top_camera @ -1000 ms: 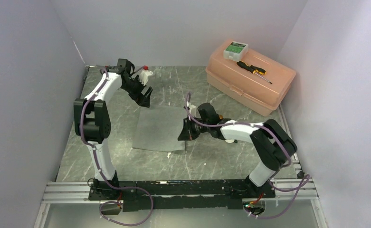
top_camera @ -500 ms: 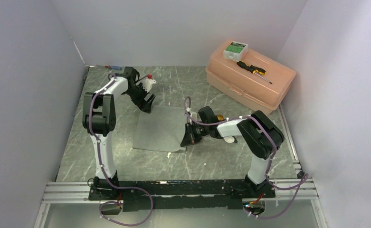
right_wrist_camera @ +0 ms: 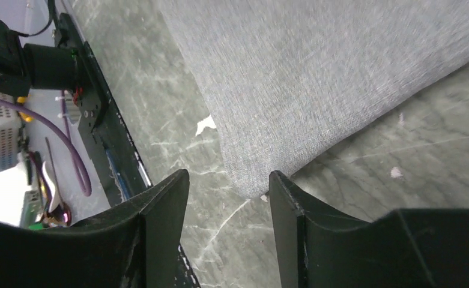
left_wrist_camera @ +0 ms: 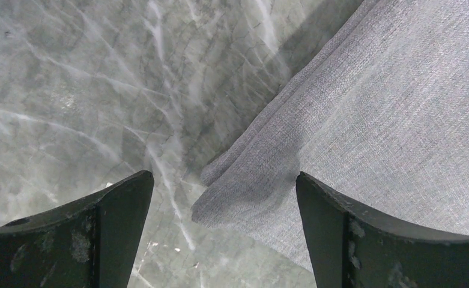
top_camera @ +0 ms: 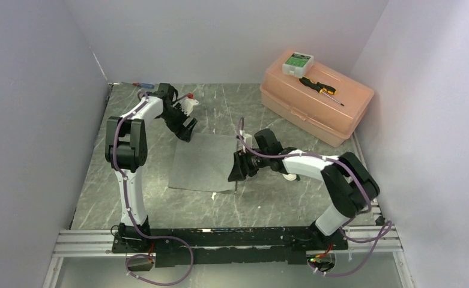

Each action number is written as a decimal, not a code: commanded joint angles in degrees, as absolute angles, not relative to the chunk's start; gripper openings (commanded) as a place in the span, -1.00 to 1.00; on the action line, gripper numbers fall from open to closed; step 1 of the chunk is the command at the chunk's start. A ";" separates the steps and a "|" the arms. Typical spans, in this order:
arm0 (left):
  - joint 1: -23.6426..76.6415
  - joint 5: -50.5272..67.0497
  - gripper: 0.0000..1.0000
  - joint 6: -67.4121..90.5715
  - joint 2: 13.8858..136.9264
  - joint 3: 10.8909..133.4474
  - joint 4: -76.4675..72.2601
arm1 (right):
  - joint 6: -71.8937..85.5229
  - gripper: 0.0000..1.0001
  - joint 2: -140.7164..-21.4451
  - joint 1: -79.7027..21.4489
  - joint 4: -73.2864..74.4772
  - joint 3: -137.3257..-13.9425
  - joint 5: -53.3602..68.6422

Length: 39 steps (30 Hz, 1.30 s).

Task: Fold the napkin into a case and place the utensils inside
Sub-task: Smooth out the lower triangle-folded napkin at the center of the board.

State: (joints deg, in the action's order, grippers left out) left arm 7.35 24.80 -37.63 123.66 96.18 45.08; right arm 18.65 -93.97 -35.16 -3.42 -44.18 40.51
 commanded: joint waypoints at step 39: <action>17.00 25.80 0.89 -34.93 101.87 82.34 33.07 | -47.29 0.96 -78.72 -68.58 -3.33 -31.30 -19.54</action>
